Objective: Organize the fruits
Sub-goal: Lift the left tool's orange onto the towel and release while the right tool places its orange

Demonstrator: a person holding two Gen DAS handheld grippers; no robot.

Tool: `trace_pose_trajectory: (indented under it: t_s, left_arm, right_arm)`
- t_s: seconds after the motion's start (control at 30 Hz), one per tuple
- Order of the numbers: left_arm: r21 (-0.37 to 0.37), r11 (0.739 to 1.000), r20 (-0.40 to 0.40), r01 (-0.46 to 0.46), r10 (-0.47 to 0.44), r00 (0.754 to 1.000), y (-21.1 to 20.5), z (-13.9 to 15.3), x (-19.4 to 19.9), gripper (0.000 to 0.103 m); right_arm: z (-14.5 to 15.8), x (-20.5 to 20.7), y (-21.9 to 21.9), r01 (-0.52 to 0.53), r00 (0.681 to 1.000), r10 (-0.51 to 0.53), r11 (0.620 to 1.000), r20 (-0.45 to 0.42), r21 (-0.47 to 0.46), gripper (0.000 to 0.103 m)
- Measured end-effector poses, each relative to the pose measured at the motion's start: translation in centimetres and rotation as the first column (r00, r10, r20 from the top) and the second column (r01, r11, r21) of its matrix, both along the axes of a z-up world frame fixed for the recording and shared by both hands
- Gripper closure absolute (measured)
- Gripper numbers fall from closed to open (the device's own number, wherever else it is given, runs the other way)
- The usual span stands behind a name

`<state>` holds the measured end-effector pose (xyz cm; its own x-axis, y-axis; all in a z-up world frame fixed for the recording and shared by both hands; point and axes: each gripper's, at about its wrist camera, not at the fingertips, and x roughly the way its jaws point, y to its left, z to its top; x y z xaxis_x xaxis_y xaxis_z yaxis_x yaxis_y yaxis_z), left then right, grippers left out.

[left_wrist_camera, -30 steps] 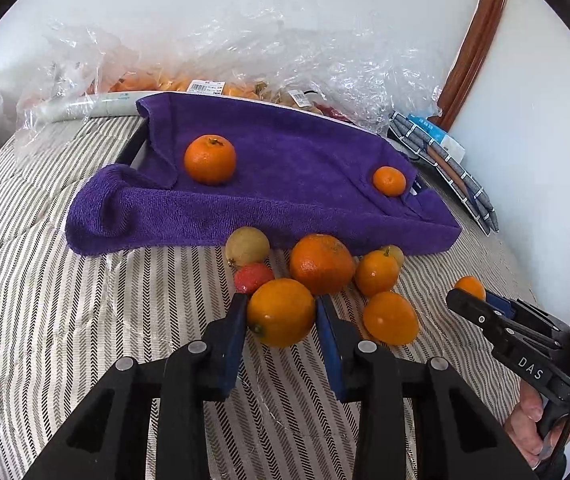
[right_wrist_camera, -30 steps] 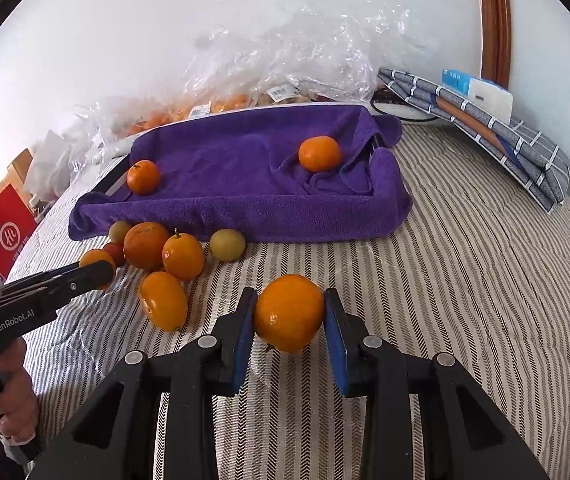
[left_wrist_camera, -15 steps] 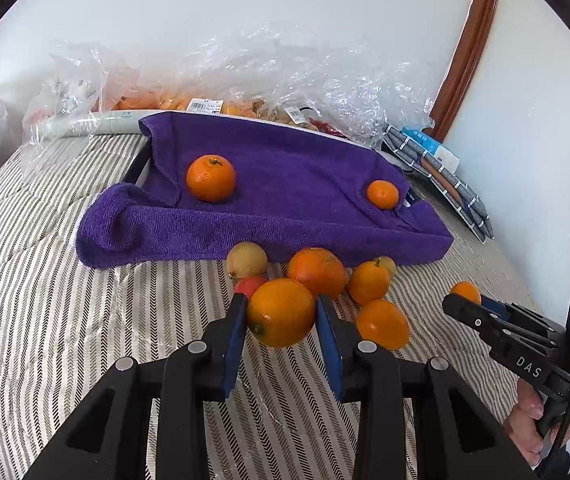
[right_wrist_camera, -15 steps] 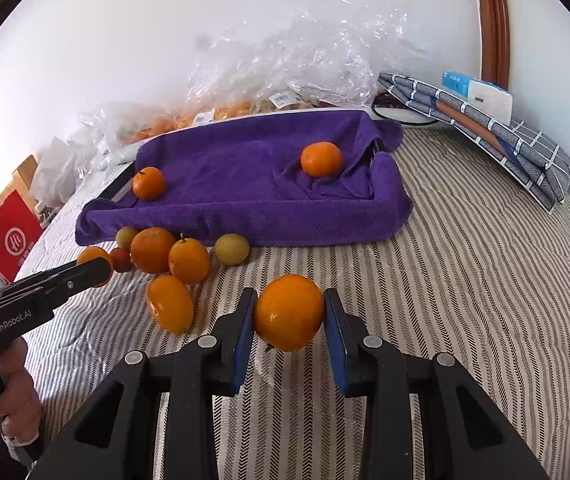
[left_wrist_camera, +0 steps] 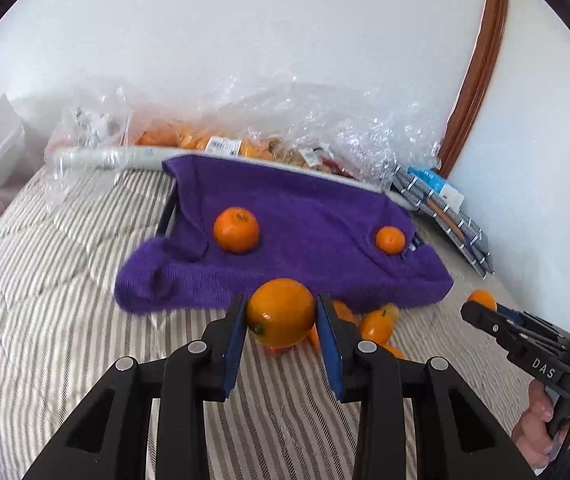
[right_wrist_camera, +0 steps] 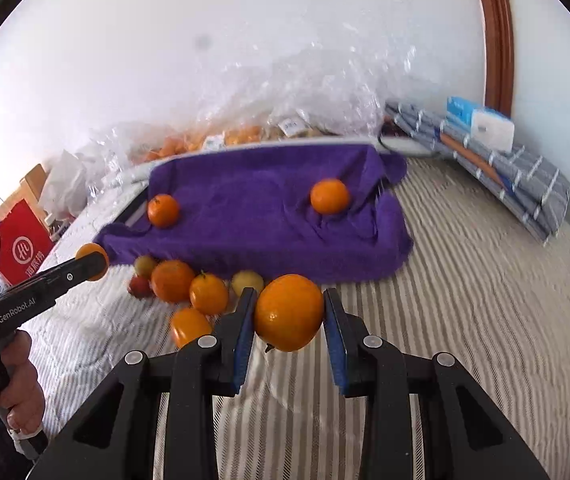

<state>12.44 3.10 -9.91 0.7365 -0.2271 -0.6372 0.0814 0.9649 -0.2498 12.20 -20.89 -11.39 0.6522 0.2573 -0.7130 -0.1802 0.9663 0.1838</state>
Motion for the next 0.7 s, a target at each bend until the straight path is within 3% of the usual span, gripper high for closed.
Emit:
trace_pose_trajectory:
  t_s: [0.17, 0.33, 0.5, 0.7]
  left_arm:
    - [0.029, 0.999, 0.037, -0.026, 0.025, 0.999, 0.9, 2.7, 2.7, 0.07]
    - [-0.025, 0.997, 0.029, -0.075, 0.076, 0.997, 2.7, 3.2, 6.0, 0.07]
    - [-0.046, 0.991, 0.022, -0.122, 0.123, 0.992, 3.9, 1.3, 8.4, 0.07]
    - [-0.09, 0.986, -0.071, -0.139, 0.133, 0.989, 5.1, -2.1, 9.2, 0.07]
  right_arm:
    - [2.8, 2.3, 0.7, -0.009, 0.998, 0.008, 1.0, 0.065, 0.016, 0.07]
    - [3.7, 5.7, 1.7, -0.003, 0.996, 0.002, 1.0, 0.095, 0.012, 0.07]
    - [2.1, 8.4, 1.9, 0.008, 0.996, -0.009, 1.0, 0.085, 0.02, 0.07]
    - [-1.1, 9.5, 1.0, 0.027, 0.999, -0.027, 0.999, 0.019, 0.042, 0.07]
